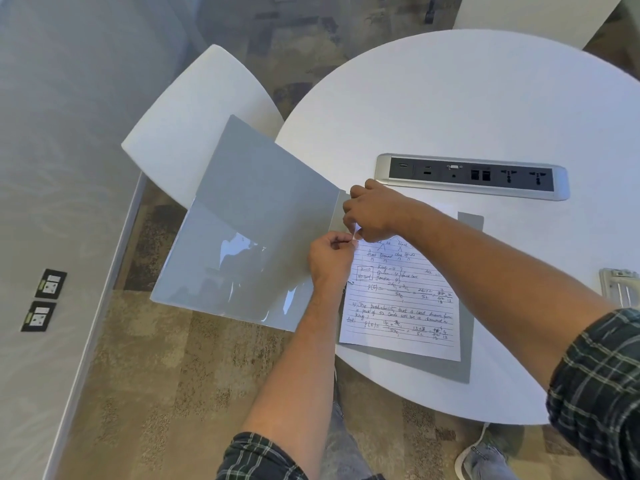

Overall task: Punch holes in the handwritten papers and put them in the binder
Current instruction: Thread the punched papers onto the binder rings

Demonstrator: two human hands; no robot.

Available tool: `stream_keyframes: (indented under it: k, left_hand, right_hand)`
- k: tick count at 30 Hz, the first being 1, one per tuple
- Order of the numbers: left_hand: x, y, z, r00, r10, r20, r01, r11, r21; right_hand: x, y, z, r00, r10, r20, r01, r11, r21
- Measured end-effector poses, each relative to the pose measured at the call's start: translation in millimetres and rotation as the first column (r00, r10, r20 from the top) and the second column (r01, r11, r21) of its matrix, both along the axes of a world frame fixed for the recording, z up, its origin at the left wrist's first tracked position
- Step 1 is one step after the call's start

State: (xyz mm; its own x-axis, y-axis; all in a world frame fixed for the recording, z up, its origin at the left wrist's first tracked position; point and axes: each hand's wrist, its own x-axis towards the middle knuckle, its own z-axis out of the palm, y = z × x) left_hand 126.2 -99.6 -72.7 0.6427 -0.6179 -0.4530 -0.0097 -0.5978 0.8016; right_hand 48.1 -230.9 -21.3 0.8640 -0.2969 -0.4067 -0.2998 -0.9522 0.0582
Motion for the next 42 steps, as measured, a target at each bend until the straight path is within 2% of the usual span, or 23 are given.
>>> stream_keyframes:
  k: [6, 12, 17, 22, 26, 32, 37, 42]
  left_hand:
    - [2.5, -4.2, -1.8, 0.996, 0.054, -0.075, -0.053, 0.999, 0.004]
    - [-2.2, -7.0, -1.6, 0.981, 0.149, -0.125, -0.150, 0.989, -0.004]
    - [-0.3, -10.4, 1.1, 0.975, 0.157, -0.156, -0.153, 0.988, 0.037]
    - [2.8, -13.5, 0.4, 0.979, 0.133, -0.156, -0.121, 0.989, 0.083]
    - [4.3, -13.2, -1.1, 0.973, 0.121, -0.195, -0.105, 0.990, 0.091]
    - [0.2, -17.0, 2.7, 0.996, 0.052, -0.078, -0.045, 0.994, 0.095]
    - [-1.3, -12.7, -0.7, 0.999, -0.022, 0.028, 0.019, 0.995, 0.097]
    - [-3.4, -4.9, 2.3, 0.988, -0.095, 0.119, 0.085, 0.993, 0.087]
  right_hand:
    - [12.3, 2.2, -0.8, 0.996, 0.014, -0.091, -0.018, 0.999, -0.049]
    - [22.8, -2.3, -4.0, 0.990, 0.018, -0.141, -0.021, 1.000, -0.020]
    - [24.4, -8.0, -12.1, 0.982, -0.041, -0.184, 0.053, 0.997, 0.059]
    - [24.7, -13.2, -18.3, 0.985, -0.041, -0.167, 0.056, 0.995, 0.085]
    - [23.5, -21.7, -18.9, 0.981, -0.098, -0.168, 0.126, 0.979, 0.163]
    - [18.2, -19.3, -17.5, 0.987, -0.021, -0.160, 0.043, 0.991, 0.130]
    - [11.6, -12.0, -25.0, 0.991, -0.055, -0.119, 0.068, 0.993, 0.101]
    - [-1.6, 1.0, -28.1, 0.998, -0.056, 0.020, 0.056, 0.998, -0.005]
